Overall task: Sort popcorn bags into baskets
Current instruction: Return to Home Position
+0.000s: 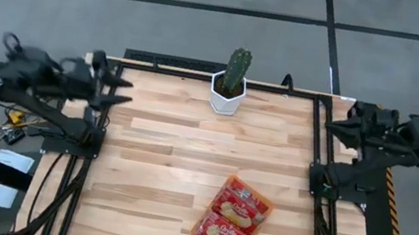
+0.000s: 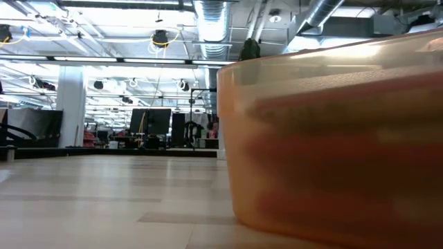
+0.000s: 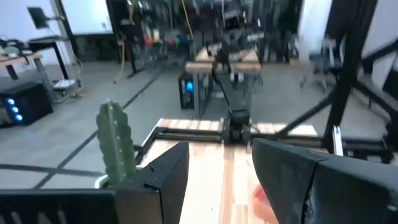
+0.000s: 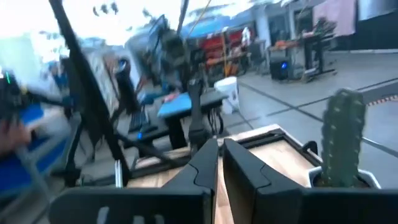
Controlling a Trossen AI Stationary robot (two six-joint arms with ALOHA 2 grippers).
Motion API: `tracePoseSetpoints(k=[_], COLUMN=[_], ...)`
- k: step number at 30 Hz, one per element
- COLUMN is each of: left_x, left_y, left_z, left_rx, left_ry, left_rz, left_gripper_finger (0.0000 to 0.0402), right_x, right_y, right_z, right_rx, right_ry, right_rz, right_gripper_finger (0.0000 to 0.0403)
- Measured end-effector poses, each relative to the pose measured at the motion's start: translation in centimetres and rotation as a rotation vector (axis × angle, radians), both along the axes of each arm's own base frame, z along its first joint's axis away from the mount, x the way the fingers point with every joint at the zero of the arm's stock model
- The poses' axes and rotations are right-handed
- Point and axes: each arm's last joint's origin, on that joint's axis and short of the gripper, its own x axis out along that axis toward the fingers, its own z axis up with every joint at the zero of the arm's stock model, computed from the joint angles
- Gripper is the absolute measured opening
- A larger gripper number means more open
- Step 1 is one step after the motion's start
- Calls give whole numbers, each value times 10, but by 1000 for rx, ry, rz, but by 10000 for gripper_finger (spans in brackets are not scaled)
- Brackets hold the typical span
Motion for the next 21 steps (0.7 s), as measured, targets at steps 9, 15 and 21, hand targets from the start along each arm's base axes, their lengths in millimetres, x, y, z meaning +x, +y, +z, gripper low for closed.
tracePoseSetpoints(k=[9,15,21], left_x=[-10,-14,-5], left_y=[3,5,5], left_z=[-139,-209,-260], left_rx=[-185,-322,-377], left_ry=[-214,-244,-198], left_rz=[9,43,141], left_gripper_finger=[169,169,169], right_x=[0,21,50], right_y=[-2,4,11], right_z=[-84,-139,-192], right_rx=[89,108,146], right_ry=[-108,-52,-51], right_rz=[-52,-88,-134], right_gripper_finger=[52,52,52])
